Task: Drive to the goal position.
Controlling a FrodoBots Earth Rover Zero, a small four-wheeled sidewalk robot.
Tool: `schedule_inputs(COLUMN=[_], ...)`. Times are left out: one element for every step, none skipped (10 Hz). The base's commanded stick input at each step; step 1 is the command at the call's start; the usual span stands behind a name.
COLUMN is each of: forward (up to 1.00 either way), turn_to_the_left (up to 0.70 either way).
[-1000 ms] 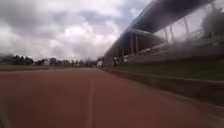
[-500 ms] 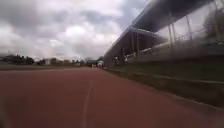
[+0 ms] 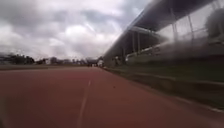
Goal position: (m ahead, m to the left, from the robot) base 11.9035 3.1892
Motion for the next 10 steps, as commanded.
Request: schedule_inputs(forward=[0.7, 0.7, 0.7, 0.7, 0.7, 0.7, 0.7, 0.7, 0.7, 0.7], turn_to_the_left=[0.36, 0.36, 0.01, 0.01, 0.01, 0.01, 0.01, 0.01, 0.01, 0.01])
